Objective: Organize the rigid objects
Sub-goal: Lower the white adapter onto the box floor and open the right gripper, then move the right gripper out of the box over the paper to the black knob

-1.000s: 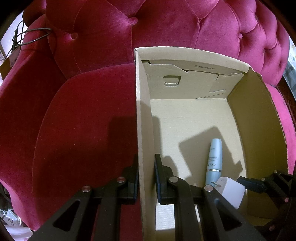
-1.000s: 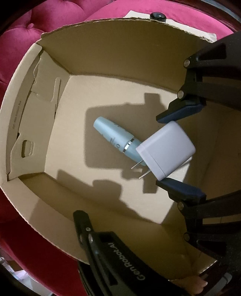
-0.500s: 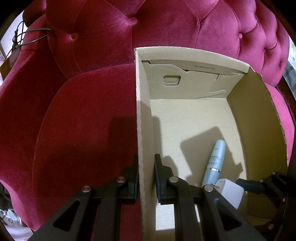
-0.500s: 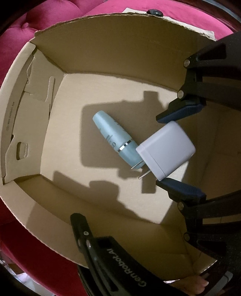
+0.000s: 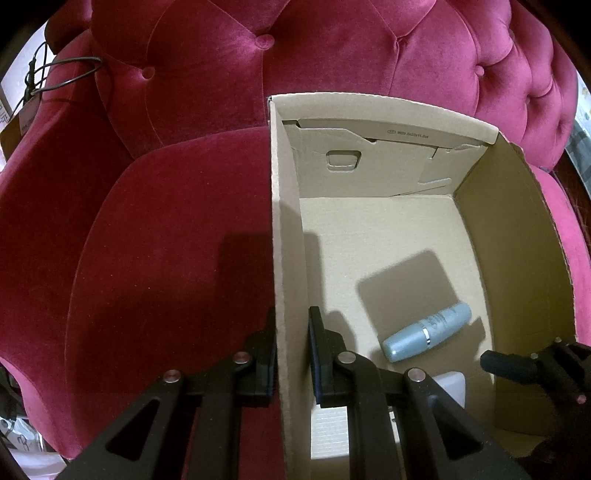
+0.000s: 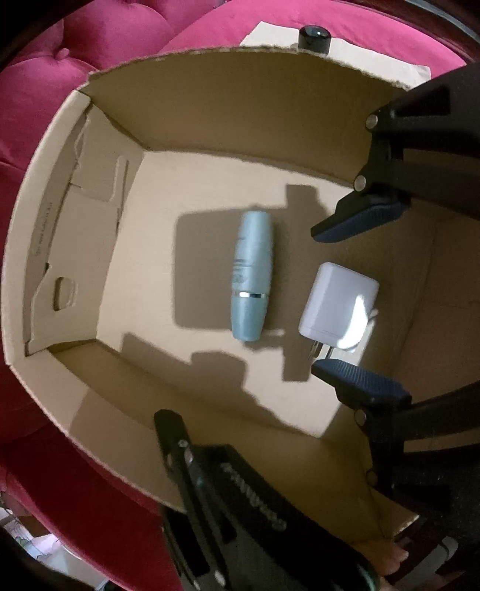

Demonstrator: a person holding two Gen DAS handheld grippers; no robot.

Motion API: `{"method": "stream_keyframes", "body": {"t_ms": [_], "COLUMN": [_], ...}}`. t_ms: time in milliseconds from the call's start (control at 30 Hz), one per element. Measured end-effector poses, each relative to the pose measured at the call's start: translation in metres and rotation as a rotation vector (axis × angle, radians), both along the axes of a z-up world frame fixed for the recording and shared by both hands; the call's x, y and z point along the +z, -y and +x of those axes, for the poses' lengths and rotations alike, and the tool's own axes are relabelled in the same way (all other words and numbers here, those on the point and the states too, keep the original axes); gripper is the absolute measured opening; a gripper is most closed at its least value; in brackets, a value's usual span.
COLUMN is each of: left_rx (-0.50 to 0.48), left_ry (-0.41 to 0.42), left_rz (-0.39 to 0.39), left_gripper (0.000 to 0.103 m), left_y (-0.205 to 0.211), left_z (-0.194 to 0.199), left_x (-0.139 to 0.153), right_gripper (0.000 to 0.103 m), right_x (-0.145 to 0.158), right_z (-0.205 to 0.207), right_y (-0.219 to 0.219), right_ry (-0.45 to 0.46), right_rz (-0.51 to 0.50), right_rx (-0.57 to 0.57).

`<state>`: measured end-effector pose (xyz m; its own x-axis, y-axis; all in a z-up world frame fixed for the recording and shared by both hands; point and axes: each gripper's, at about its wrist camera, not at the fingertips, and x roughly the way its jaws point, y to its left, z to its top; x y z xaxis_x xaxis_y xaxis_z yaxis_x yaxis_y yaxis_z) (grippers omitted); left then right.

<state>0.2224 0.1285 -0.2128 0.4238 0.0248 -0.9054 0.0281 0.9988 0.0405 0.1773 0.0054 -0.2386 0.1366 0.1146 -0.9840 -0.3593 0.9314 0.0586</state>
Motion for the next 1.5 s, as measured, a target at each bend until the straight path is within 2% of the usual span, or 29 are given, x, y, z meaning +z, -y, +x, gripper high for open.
{"method": "stream_keyframes", "body": {"t_ms": [400,700,800,867,1233,1500], "left_rx": [0.001,0.003,0.003,0.003,0.003,0.003], "left_ry": [0.001,0.001,0.001,0.001,0.001,0.001], "left_rz": [-0.001,-0.004,-0.002,-0.002,0.003,0.002], "left_gripper": [0.015,0.015,0.015,0.015,0.015,0.015], "left_y": [-0.001,-0.002,-0.002,-0.002,-0.002,-0.002], "left_z": [-0.001,0.0,0.0,0.0,-0.001,-0.001], "left_x": [0.0,-0.001,0.0,0.0,0.0,0.0], "right_gripper": [0.07,0.071,0.076,0.086,0.102,0.103], "right_x": [0.035,0.053,0.064,0.069,0.089,0.101], "right_z": [-0.007,-0.016,-0.018,-0.017,-0.015,-0.007], "right_y": [-0.001,0.014,0.022,0.027,0.055,0.085], "right_ry": [0.058,0.091,0.108,0.119,0.179,0.205], "right_rz": [0.007,0.022,0.022,0.02,0.026,0.047], "right_rx": [-0.01,-0.044,-0.065,-0.078,-0.145,-0.219]}}
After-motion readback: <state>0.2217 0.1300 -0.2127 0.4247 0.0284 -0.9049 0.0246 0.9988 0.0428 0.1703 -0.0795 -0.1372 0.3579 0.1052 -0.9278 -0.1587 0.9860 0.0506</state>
